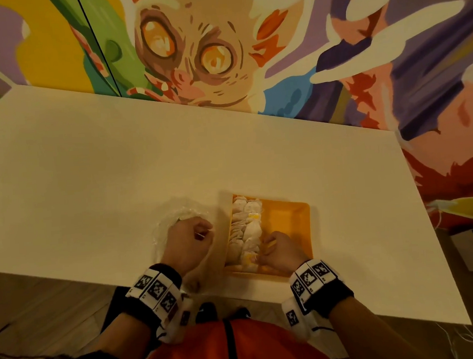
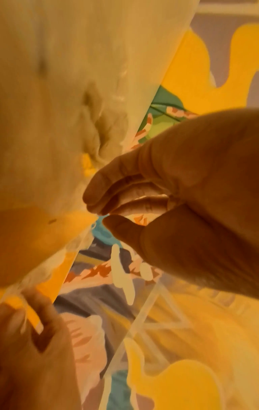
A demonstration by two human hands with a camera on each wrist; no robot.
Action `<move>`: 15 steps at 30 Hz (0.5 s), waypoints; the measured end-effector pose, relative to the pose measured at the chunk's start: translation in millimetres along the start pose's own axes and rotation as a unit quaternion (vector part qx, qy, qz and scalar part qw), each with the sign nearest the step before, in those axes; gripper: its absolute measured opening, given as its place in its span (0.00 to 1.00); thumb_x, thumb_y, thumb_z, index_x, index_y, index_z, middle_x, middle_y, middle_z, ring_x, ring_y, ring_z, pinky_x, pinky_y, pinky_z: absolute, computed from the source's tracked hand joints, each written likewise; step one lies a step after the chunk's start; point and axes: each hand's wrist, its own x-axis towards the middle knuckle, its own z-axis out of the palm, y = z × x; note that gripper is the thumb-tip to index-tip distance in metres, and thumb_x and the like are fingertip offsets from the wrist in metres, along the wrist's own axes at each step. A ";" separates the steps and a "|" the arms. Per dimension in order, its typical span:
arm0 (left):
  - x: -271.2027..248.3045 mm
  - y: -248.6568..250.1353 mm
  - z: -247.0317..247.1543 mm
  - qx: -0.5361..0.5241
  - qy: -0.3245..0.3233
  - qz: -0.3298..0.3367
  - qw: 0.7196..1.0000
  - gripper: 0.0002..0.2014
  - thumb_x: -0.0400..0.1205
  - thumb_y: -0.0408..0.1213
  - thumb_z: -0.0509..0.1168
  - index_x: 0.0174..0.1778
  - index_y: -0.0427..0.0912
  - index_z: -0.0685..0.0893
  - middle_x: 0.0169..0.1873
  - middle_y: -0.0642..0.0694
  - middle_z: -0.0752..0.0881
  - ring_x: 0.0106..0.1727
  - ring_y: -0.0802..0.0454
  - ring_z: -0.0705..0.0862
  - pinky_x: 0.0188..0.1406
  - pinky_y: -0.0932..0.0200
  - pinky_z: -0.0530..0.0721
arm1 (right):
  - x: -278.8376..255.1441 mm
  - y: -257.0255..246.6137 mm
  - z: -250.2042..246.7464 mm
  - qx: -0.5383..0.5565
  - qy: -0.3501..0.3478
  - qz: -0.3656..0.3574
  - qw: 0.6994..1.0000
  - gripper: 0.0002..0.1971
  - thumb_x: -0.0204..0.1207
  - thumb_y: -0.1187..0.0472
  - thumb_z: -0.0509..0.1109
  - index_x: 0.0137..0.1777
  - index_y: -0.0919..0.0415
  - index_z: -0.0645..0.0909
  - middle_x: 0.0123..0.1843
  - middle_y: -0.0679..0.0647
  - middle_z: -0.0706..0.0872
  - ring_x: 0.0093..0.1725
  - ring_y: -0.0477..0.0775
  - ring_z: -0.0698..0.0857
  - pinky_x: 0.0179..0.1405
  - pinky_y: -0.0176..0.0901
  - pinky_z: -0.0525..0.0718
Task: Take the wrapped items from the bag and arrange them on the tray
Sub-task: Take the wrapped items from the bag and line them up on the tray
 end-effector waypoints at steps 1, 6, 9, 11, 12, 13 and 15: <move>1.8 -4.8 -7.6 0.008 0.006 0.000 1.000 0.03 0.76 0.35 0.74 0.44 0.46 0.90 0.38 0.54 0.90 0.37 0.63 0.86 0.32 0.80 0.77 | -2.4 -4.1 -3.9 -0.017 0.017 -0.011 1.000 0.29 0.64 0.51 0.84 0.61 0.53 0.74 0.51 0.52 0.85 0.50 0.56 0.88 0.51 0.53 0.88; 9.8 -28.6 -39.6 0.123 -0.053 -0.037 0.990 0.05 0.76 0.35 0.72 0.46 0.41 0.90 0.41 0.47 0.90 0.44 0.51 0.88 0.47 0.61 0.85 | -26.8 -40.2 -10.5 -0.027 0.100 -0.122 0.987 0.16 0.75 0.53 0.75 0.59 0.51 0.75 0.47 0.48 0.83 0.44 0.44 0.82 0.30 0.26 0.73; 11.9 -35.0 -46.9 0.216 -0.139 -0.041 0.966 0.11 0.76 0.38 0.72 0.53 0.41 0.87 0.51 0.44 0.86 0.54 0.46 0.84 0.54 0.55 0.83 | -39.1 -63.1 2.8 -0.026 0.059 -0.187 0.980 0.07 0.79 0.58 0.70 0.54 0.52 0.77 0.42 0.48 0.86 0.37 0.43 0.83 0.32 0.34 0.81; 11.1 -30.4 -46.2 0.257 -0.183 -0.022 0.949 0.13 0.77 0.42 0.71 0.55 0.42 0.86 0.53 0.43 0.86 0.55 0.45 0.84 0.50 0.60 0.81 | -45.3 -74.9 14.8 -0.051 -0.005 -0.208 0.977 0.11 0.80 0.61 0.67 0.61 0.54 0.78 0.39 0.52 0.87 0.33 0.47 0.83 0.32 0.39 0.83; 9.9 -25.3 -44.3 0.281 -0.201 -0.008 0.939 0.13 0.79 0.43 0.69 0.57 0.42 0.86 0.53 0.43 0.86 0.55 0.45 0.85 0.47 0.61 0.79 | -48.5 -80.0 20.4 -0.070 -0.044 -0.216 0.973 0.13 0.80 0.62 0.66 0.64 0.55 0.76 0.39 0.55 0.88 0.32 0.50 0.85 0.29 0.39 0.81; 9.8 -21.3 -40.2 0.300 -0.214 0.006 0.930 0.13 0.81 0.41 0.65 0.59 0.42 0.85 0.55 0.42 0.86 0.56 0.44 0.84 0.45 0.63 0.76 | -51.6 -84.6 25.8 -0.092 -0.083 -0.222 0.967 0.15 0.81 0.63 0.65 0.67 0.55 0.75 0.40 0.58 0.89 0.32 0.53 0.86 0.27 0.39 0.81; 11.0 -17.5 -30.3 0.312 -0.216 0.027 0.925 0.15 0.83 0.35 0.60 0.65 0.42 0.82 0.60 0.43 0.84 0.61 0.44 0.82 0.47 0.64 0.72 | -56.0 -91.4 37.2 -0.143 -0.136 -0.231 0.953 0.18 0.81 0.62 0.64 0.71 0.56 0.72 0.47 0.60 0.89 0.38 0.58 0.89 0.31 0.43 0.84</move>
